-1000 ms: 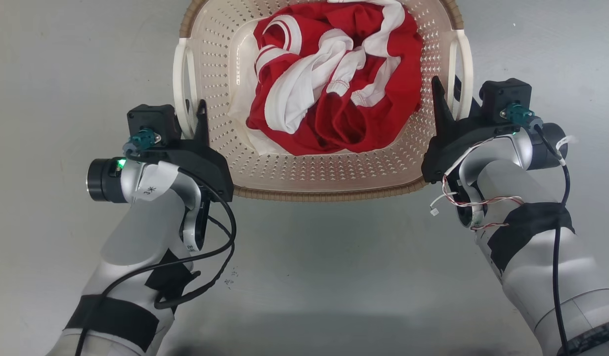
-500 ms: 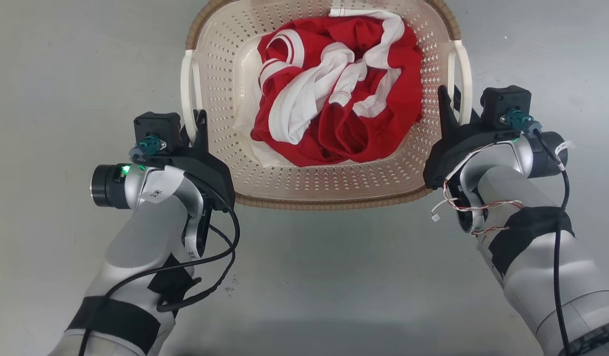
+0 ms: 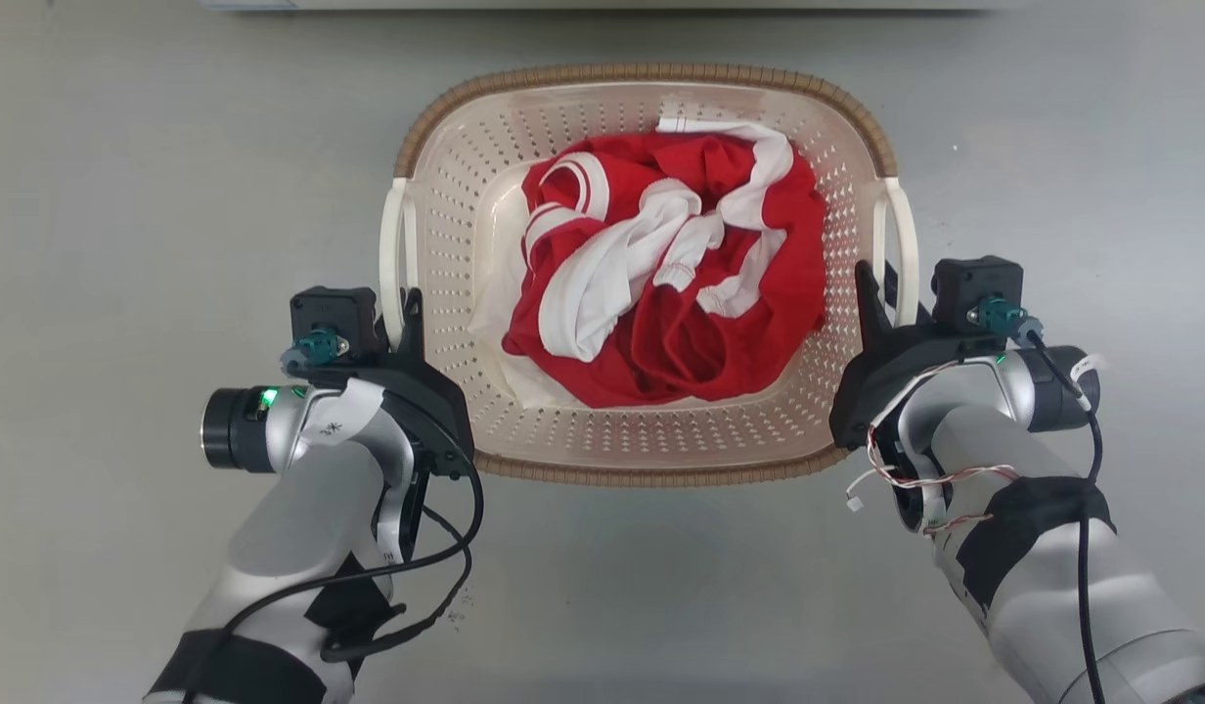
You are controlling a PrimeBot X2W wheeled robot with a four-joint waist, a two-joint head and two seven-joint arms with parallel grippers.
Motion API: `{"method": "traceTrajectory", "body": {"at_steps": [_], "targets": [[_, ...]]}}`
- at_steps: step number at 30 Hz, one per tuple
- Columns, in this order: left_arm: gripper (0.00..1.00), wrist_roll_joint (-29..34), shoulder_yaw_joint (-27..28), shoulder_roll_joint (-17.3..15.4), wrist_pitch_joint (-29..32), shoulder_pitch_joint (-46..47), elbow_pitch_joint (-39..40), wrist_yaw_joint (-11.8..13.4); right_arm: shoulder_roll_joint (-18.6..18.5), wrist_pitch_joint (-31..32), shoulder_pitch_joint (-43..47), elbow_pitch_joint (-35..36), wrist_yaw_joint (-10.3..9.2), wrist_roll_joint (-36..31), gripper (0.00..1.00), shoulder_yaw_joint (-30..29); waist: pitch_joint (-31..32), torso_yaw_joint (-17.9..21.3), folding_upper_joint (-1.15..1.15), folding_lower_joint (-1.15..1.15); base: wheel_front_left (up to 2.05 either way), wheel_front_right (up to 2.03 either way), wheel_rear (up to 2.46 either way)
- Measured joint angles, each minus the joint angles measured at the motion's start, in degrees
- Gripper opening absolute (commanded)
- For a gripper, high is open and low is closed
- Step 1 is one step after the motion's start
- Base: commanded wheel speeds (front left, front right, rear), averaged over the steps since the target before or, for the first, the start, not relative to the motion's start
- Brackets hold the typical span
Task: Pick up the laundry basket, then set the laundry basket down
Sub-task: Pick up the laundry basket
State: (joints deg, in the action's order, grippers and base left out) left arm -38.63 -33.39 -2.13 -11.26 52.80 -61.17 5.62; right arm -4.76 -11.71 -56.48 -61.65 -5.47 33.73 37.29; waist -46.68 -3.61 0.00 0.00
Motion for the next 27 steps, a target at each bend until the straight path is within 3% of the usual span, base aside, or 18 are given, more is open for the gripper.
{"method": "traceTrajectory", "body": {"at_steps": [27], "targets": [[0.00,-5.44,-8.88,-0.13,2.11,-15.29,-2.20,0.43,0.15,1.63,18.34,1.32,-1.15,11.01,0.00,9.34,20.54,0.00,-0.01,-0.02,0.00,0.00,0.00]]}}
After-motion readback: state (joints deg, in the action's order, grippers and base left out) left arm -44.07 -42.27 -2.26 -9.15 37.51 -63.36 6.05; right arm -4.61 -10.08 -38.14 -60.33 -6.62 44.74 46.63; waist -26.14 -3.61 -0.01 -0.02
